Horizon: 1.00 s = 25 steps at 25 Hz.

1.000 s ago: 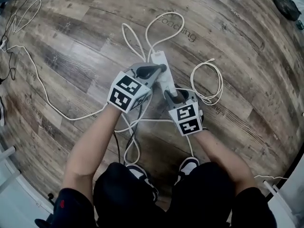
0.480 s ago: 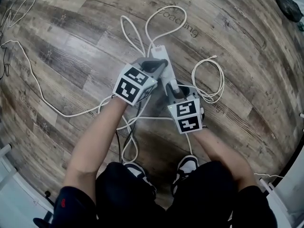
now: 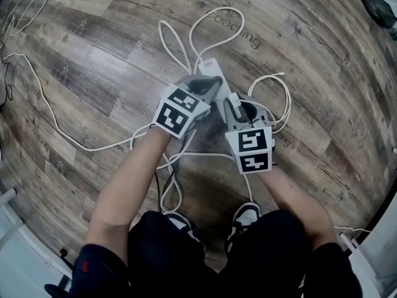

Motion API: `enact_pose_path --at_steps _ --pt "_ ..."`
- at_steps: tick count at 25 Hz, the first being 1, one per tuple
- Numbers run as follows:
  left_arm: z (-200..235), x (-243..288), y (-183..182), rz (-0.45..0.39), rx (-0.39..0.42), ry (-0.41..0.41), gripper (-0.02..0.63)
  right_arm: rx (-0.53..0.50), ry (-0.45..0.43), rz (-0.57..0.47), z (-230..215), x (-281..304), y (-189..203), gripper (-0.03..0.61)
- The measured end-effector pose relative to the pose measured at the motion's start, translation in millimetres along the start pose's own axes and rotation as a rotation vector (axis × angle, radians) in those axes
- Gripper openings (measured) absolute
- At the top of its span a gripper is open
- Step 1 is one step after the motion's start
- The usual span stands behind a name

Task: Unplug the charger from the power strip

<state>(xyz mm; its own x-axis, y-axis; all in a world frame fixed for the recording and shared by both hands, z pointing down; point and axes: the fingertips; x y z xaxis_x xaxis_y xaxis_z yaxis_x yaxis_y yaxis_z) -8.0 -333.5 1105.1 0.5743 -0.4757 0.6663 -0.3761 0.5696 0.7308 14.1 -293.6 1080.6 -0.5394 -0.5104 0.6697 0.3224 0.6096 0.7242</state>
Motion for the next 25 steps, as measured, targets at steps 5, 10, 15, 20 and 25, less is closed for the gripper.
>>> enact_pose_path --at_steps 5,10,15,20,25 --pt "4 -34 -31 -0.096 0.015 -0.071 0.020 -0.014 0.009 -0.084 -8 -41 -40 0.107" --pt "-8 -105 -91 -0.156 0.008 -0.133 0.020 0.010 -0.015 -0.157 -7 -111 -94 0.107" --pt "-20 -186 -161 -0.190 -0.023 -0.188 0.020 0.070 -0.031 -0.231 -1 -191 -161 0.107" --pt "-34 -280 -224 -0.205 -0.084 -0.245 0.020 0.104 -0.036 -0.276 11 -278 -225 0.107" --pt "-63 -383 -272 -0.208 -0.148 -0.293 0.020 0.101 -0.072 -0.304 40 -373 -279 0.107"
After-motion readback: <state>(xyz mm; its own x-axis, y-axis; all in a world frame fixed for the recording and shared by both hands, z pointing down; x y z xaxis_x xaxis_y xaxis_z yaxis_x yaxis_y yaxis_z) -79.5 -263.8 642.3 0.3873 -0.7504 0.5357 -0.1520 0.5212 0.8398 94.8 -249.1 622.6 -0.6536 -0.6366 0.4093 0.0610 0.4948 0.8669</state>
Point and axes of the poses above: the fingertips, and each gripper's own axes: x forward along the fingers, z to its left, y out of its underside, and after that the axes turned 13 degrees about -y, right-handed
